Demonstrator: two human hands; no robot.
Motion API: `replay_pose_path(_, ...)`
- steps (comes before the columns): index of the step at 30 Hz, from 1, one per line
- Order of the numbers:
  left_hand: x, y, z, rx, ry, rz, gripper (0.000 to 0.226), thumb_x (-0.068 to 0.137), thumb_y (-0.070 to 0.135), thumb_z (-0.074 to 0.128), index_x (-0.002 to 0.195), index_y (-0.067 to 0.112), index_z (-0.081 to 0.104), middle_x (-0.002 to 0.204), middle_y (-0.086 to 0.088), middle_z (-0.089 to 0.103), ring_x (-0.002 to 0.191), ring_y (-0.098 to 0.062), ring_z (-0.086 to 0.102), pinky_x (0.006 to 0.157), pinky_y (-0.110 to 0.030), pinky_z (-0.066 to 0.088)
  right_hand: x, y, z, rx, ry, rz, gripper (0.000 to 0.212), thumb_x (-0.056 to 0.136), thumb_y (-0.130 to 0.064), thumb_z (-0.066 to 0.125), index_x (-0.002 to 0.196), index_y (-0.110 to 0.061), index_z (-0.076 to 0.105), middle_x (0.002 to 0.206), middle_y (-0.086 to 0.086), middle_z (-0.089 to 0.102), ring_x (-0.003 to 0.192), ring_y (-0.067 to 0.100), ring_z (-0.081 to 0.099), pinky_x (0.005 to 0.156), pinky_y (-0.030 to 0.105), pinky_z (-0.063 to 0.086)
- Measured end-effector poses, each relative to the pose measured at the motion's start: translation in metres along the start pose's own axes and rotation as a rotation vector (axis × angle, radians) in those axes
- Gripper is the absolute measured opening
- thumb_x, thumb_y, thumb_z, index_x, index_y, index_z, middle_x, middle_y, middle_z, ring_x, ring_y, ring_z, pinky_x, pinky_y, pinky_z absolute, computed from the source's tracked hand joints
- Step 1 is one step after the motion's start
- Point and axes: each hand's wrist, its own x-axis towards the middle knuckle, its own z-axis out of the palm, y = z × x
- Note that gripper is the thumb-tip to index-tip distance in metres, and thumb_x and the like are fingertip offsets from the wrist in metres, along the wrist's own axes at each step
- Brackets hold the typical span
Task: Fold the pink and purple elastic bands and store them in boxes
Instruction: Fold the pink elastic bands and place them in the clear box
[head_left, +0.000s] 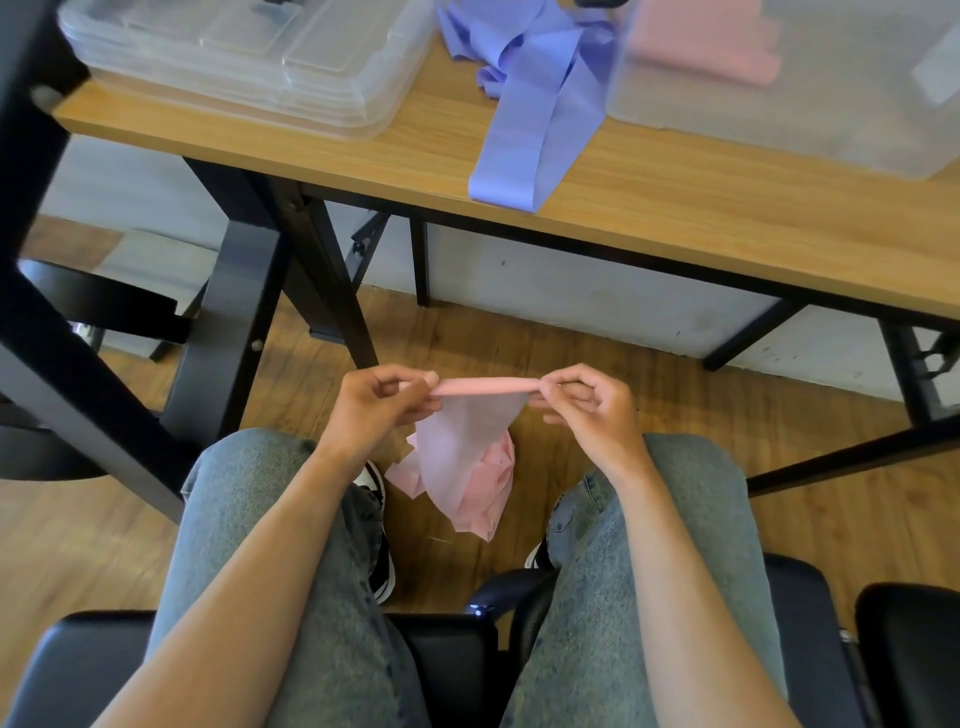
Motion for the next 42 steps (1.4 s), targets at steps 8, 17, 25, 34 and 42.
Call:
replay_pose_path(8, 0.001, -0.001, -0.005, 0.097, -0.034, 0.077, 0.038, 0.085, 0.005, 0.077, 0.122, 0.013, 0.069, 0.110, -0.006, 0.077, 0.097, -0.019, 0.077, 0.084, -0.033, 0.063, 0.001, 0.006, -0.003, -0.100, -0.041, 0.013, 0.039, 0.094, -0.006, 0.073, 0.131, -0.018, 0.067, 0.114, 0.001, 0.077, 0.095, 0.011, 0.077, 0.077, 0.031, 0.065)
replay_pose_path(17, 0.001, -0.009, 0.000, 0.337, -0.010, 0.083, 0.015, 0.093, 0.013, 0.072, 0.108, 0.012, 0.074, 0.092, -0.001, 0.076, 0.084, -0.015, 0.076, 0.084, -0.041, 0.064, -0.002, 0.005, 0.004, -0.325, -0.073, -0.009, 0.008, 0.101, -0.014, 0.065, 0.105, -0.020, 0.068, 0.075, -0.003, 0.075, 0.061, 0.011, 0.073, 0.060, 0.024, 0.059)
replay_pose_path(25, 0.002, 0.001, -0.001, 0.012, -0.046, -0.058, 0.021, 0.094, 0.020, 0.068, 0.111, 0.008, 0.073, 0.098, -0.011, 0.078, 0.093, -0.027, 0.077, 0.093, -0.048, 0.061, -0.001, -0.002, -0.001, -0.023, -0.027, -0.005, 0.010, 0.097, -0.006, 0.069, 0.105, -0.008, 0.073, 0.092, 0.004, 0.080, 0.086, 0.019, 0.079, 0.074, 0.036, 0.065)
replay_pose_path(34, 0.000, -0.002, -0.007, 0.221, -0.086, 0.096, 0.035, 0.087, 0.005, 0.076, 0.121, 0.015, 0.071, 0.108, -0.001, 0.077, 0.100, -0.014, 0.075, 0.088, -0.033, 0.062, 0.000, 0.005, -0.004, -0.142, -0.021, -0.018, 0.045, 0.093, -0.006, 0.074, 0.135, -0.021, 0.066, 0.114, -0.003, 0.077, 0.094, 0.007, 0.076, 0.078, 0.028, 0.064)
replay_pose_path(42, -0.002, -0.005, 0.001, 0.389, -0.030, 0.159, 0.014, 0.095, 0.014, 0.070, 0.109, 0.014, 0.072, 0.093, -0.001, 0.074, 0.079, -0.016, 0.075, 0.077, -0.035, 0.065, -0.003, 0.005, 0.004, -0.313, -0.144, -0.026, 0.009, 0.105, -0.012, 0.057, 0.104, -0.021, 0.060, 0.083, -0.003, 0.076, 0.063, 0.013, 0.074, 0.059, 0.030, 0.061)
